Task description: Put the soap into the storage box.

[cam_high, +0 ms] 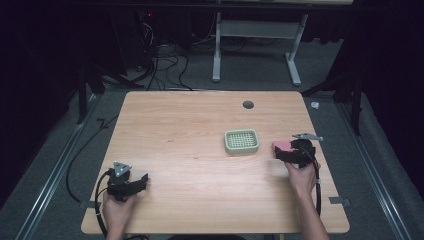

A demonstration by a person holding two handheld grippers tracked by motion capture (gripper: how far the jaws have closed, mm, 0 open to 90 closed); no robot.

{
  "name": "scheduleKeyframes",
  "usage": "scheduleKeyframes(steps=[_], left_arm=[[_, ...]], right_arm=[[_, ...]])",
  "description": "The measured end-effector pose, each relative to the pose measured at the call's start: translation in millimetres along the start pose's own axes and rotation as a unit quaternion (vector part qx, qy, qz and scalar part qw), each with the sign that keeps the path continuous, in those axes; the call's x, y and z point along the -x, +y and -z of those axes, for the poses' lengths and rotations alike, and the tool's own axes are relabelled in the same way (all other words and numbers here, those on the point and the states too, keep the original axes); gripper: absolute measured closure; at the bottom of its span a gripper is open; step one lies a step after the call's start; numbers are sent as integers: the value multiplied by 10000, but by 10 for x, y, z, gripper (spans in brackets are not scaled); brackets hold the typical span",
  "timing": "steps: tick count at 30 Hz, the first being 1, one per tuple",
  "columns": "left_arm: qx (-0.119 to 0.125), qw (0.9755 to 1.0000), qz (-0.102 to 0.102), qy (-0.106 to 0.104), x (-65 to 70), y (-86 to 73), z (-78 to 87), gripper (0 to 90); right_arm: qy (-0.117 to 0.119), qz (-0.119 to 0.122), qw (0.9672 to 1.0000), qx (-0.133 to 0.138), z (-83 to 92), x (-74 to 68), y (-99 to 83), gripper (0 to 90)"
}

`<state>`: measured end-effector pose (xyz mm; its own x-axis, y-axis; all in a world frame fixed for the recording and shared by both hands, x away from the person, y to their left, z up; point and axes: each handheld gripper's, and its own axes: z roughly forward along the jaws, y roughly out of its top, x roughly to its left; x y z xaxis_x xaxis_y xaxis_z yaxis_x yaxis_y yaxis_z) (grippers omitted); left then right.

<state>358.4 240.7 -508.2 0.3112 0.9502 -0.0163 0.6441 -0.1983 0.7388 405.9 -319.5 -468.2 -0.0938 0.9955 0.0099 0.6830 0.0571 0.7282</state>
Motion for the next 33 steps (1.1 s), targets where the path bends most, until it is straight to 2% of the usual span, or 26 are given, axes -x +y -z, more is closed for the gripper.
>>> scheduleKeyframes(steps=[6,23,31,33], left_arm=[[0,10000,1,0,0,0,0,244],[-2,10000,-2,1,0,0,0,244],[-7,10000,-3,-3,0,0,1,244],[-7,10000,-4,-2,0,0,1,244]], right_arm=[[-41,-139,9996,-223,-112,35,-34,122],[-45,-171,9993,-333,-269,34,-61,120],[-124,-128,9989,-423,-335,14,-80,122],[-185,-49,9989,-425,-348,3,-86,123]])
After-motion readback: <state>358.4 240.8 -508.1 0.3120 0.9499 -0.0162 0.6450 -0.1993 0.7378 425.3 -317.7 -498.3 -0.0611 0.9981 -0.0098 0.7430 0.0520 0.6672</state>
